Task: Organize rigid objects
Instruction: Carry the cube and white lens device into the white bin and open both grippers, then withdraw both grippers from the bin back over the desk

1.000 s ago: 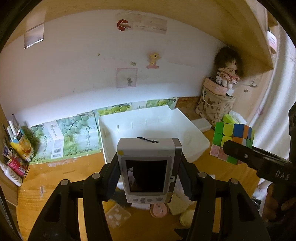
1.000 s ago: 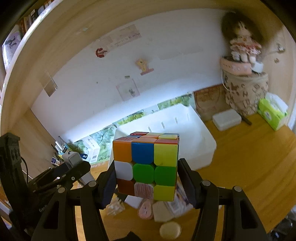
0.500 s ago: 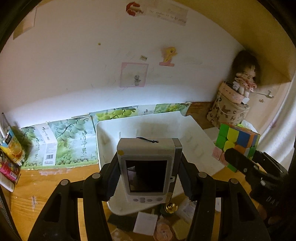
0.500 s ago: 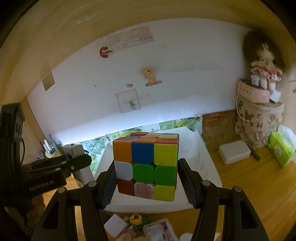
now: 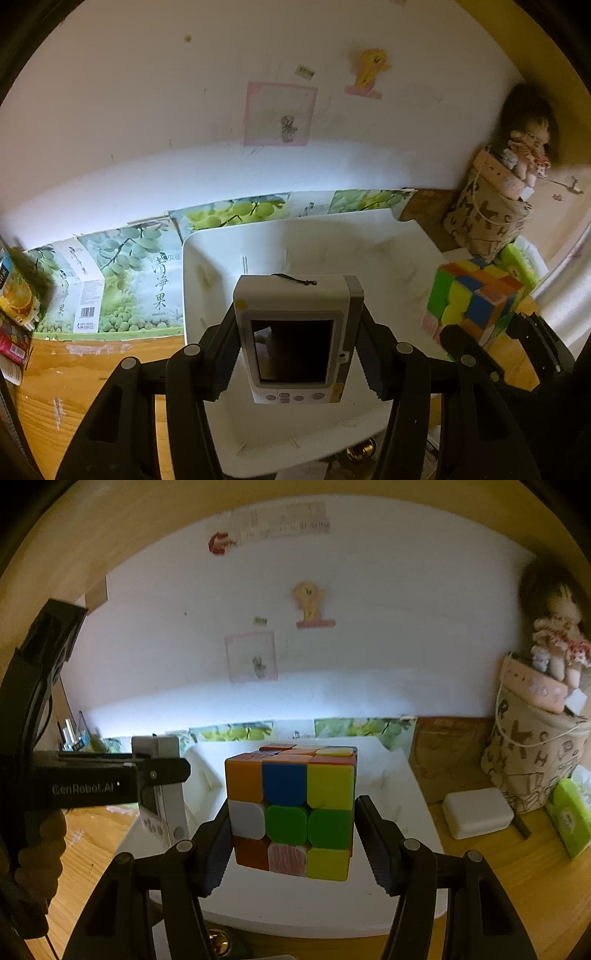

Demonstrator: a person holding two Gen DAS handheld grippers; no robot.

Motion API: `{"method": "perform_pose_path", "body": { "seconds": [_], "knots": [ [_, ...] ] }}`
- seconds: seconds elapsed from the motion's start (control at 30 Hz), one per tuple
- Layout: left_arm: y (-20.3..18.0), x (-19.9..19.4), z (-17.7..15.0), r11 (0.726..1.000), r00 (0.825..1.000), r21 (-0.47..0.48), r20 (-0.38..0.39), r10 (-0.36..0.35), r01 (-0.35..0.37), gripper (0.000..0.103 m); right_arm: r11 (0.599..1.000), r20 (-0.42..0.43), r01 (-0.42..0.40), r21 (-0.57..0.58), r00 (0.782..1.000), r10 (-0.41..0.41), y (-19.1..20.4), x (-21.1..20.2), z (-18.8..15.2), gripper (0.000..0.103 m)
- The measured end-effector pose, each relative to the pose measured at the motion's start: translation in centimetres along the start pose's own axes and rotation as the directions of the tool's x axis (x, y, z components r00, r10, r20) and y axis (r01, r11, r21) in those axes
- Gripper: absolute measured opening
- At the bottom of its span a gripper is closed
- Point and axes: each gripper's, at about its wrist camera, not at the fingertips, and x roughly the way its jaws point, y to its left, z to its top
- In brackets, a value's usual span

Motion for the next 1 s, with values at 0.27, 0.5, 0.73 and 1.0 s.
{"method": "perform_pose_path", "body": {
  "seconds": [0.27, 0.5, 0.73, 1.0],
  "knots": [
    [0.0, 1.9, 0.2, 0.999, 0.998, -0.021, -0.050, 0.029, -0.030, 0.061, 1.000, -0.033, -0.015, -0.021, 0.999, 0.014, -0.2, 2.5, -0.6, 0.057],
    [-0.3, 1.2, 0.6, 0.999, 0.999, -0.024, -0.023, 0.044, -0.044, 0.064, 0.999, -0.027, -0.040, -0.020, 0.999, 0.039, -0.1, 1.9, -0.2, 0.057],
    [-0.8, -0.2, 0.9, 0.998, 0.998, -0.012, -0.002, 0.057, -0.057, 0.076, 0.999, -0.020, -0.043, -0.009, 0.999, 0.043, -0.2, 0.7, 0.4, 0.063],
    [-1.4, -2.7, 0.8, 0.998, 0.997, -0.007, 0.042, 0.068, -0.068, 0.076, 0.998, 0.033, -0.054, -0.019, 0.998, 0.055, 0.0, -1.8, 0.9, 0.075]
  ]
}}
